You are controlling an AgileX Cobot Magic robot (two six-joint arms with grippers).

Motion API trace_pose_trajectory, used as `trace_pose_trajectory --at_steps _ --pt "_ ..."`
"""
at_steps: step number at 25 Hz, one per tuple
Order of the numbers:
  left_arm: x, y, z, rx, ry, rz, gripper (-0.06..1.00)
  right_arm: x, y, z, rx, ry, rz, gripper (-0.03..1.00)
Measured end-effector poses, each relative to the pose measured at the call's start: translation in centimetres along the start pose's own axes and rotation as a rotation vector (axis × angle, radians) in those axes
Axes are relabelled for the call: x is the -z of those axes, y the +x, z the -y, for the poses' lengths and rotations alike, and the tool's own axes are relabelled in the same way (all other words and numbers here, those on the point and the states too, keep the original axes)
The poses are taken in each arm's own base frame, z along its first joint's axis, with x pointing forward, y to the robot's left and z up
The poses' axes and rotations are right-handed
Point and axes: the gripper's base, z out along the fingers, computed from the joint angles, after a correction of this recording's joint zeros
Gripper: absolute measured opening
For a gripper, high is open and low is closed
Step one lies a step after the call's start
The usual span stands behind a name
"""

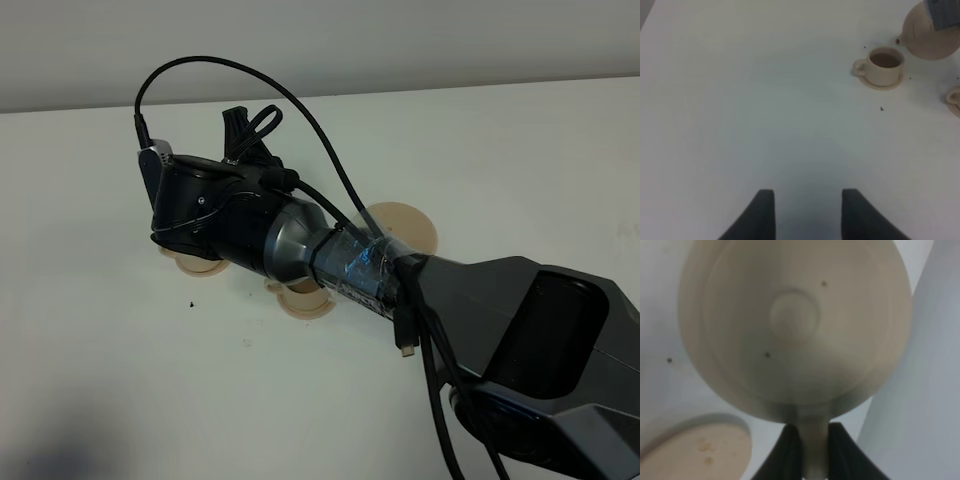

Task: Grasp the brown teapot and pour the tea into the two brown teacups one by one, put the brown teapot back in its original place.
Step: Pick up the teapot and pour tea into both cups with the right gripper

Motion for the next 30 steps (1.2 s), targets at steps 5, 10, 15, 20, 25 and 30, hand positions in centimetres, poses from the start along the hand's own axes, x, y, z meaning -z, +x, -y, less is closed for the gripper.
trace_pose_trajectory --at_steps 5,10,15,20,25,30 --pt "0.0 0.0 0.0 0.0 0.0 0.0 0.37 -0.7 0.6 -0.1 -0.068 -0.067 -0.002 0.13" --pt "0.0 0.0 0.0 0.001 0.0 0.0 0.37 -0.2 1.9 0.6 -0.174 -0.126 -0.009 0.13" --pt "0.0 0.0 0.0 0.001 0.0 0.0 0.37 1.3 3.9 2.5 -0.314 -0.209 0.061 0.13" --pt "0.0 0.0 0.0 0.001 0.0 0.0 0.37 0.3 5.2 2.8 -0.419 -0.367 0.123 0.13" --pt "0.0 0.0 0.0 0.001 0.0 0.0 0.37 -1.0 6.4 3.1 -0.505 -0.462 0.166 0.13" --pt "0.0 0.0 0.0 0.001 0.0 0.0 0.37 -1.8 7.5 3.5 -0.562 -0.508 0.181 0.13"
